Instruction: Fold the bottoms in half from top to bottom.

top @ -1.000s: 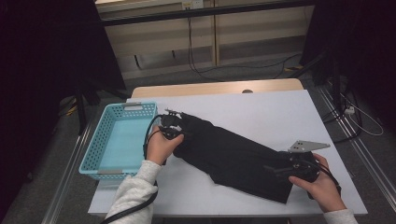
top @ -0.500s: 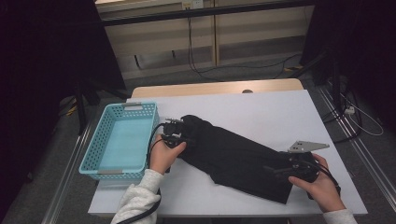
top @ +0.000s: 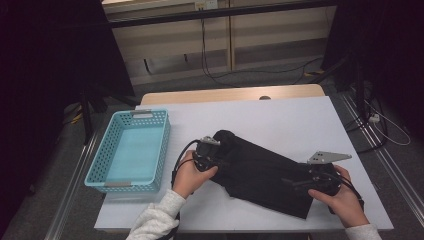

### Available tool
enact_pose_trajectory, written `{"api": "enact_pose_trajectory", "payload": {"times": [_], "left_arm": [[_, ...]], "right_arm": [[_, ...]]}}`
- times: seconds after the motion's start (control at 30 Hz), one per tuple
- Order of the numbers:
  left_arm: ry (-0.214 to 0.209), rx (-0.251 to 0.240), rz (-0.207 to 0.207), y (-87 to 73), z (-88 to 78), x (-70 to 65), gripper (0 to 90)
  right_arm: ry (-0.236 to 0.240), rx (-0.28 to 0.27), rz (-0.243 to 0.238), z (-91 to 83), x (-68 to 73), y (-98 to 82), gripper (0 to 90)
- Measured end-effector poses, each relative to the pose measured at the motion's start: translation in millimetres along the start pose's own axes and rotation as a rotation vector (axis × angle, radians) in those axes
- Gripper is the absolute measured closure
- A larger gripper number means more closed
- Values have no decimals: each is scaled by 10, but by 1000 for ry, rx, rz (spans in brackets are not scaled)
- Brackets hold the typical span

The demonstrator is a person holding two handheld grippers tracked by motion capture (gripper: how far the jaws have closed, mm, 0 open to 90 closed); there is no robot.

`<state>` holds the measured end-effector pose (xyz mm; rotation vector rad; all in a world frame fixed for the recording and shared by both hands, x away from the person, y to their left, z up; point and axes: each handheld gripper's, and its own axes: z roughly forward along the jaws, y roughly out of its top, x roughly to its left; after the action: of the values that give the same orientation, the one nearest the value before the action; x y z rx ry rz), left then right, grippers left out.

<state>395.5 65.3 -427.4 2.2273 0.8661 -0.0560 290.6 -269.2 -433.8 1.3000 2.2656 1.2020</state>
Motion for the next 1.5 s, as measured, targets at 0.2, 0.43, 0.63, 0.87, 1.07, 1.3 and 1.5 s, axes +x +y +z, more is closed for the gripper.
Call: {"api": "enact_pose_trajectory", "payload": {"times": [0.2,0.43,0.63,0.87,1.07,1.3,1.5], "left_arm": [[0,-12,-14,-47,-3,53,811],[-8,-37,-21,-26,-53,38,809],[-39,-73,-2,0,-87,5,695],[-35,-159,13,56,-309,65,378],[43,-139,14,6,-335,195,262],[98,-127,-6,-64,-368,304,212],[118,-127,-20,-122,-434,346,188]], "right_arm": [[-1,-1,5,4,-15,-3,158],[5,1,-3,17,11,6,158],[6,2,-6,28,13,8,159],[2,-4,-8,68,38,38,160],[-5,-22,-4,150,108,135,167],[-4,-20,-24,262,186,210,173],[22,-14,-48,395,299,264,174]]}}
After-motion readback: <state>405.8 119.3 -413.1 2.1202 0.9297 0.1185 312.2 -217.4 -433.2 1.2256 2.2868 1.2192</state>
